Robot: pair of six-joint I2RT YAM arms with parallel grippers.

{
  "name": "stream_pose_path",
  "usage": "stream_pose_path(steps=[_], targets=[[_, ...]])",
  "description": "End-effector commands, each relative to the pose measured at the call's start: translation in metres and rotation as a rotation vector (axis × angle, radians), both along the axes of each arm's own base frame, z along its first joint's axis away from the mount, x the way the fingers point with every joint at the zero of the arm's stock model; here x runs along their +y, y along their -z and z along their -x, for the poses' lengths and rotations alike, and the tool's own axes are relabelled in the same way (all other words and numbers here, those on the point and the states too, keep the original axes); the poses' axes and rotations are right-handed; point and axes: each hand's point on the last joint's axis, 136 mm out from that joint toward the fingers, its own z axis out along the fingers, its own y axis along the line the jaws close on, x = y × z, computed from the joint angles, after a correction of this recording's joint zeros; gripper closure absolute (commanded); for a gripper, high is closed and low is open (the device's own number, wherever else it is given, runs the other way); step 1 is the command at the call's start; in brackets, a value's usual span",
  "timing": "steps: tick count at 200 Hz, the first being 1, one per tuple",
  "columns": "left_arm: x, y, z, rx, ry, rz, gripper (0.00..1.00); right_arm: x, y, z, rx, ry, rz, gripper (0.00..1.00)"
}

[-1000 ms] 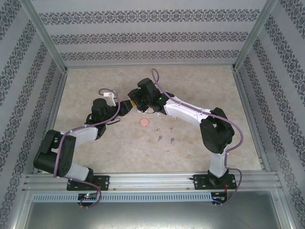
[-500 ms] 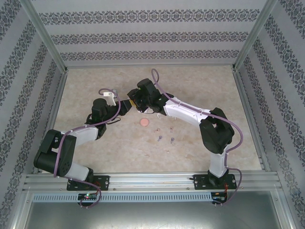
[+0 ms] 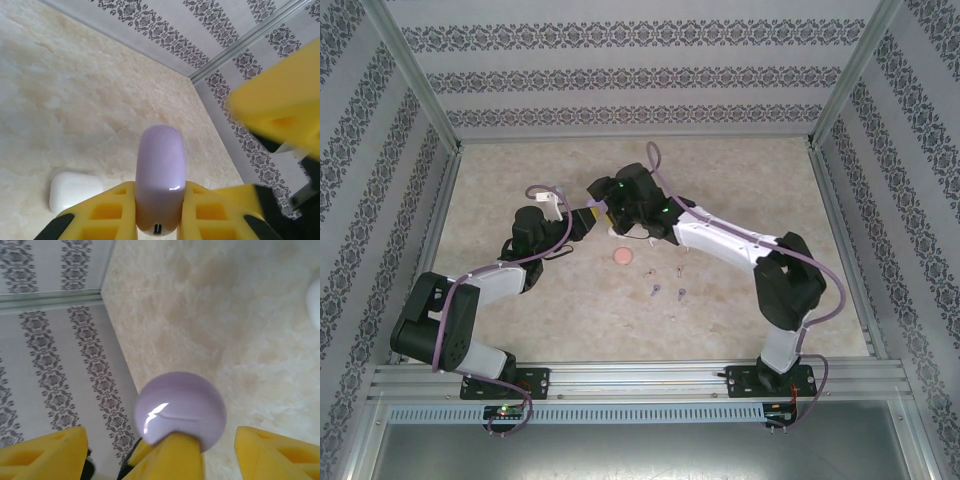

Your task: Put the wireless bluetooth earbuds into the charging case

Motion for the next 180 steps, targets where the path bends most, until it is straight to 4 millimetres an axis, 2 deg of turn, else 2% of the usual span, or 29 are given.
stream_pose_path(steps=[1,19,37,66,108,134,180], targets=[[-0.013,-0.029,0.005,-0.052,0.088,0.000,1.00,-0.032,-0.030,-0.004,-0.146,-0.035,0.040,0.22],[-0.021,-0.036,0.011,-0.053,0.154,-0.021,1.00,-0.056,-0.024,0.003,-0.234,-0.129,0.117,0.20],[-0.029,-0.044,0.015,-0.057,0.229,-0.044,1.00,-0.075,-0.025,0.011,-0.397,-0.264,0.170,0.21],[-0.040,-0.055,0.025,-0.060,0.342,-0.072,1.00,-0.090,-0.031,0.037,-0.642,-0.493,0.271,0.21],[-0.049,-0.065,0.029,-0.053,0.426,-0.072,1.00,-0.081,-0.041,0.054,-0.771,-0.641,0.233,0.23],[-0.053,-0.067,0.030,-0.042,0.462,-0.055,1.00,-0.067,-0.048,0.052,-0.797,-0.686,0.201,0.24],[-0.058,-0.067,0.033,-0.037,0.494,-0.052,1.00,-0.054,-0.045,0.039,-0.791,-0.696,0.184,0.27]])
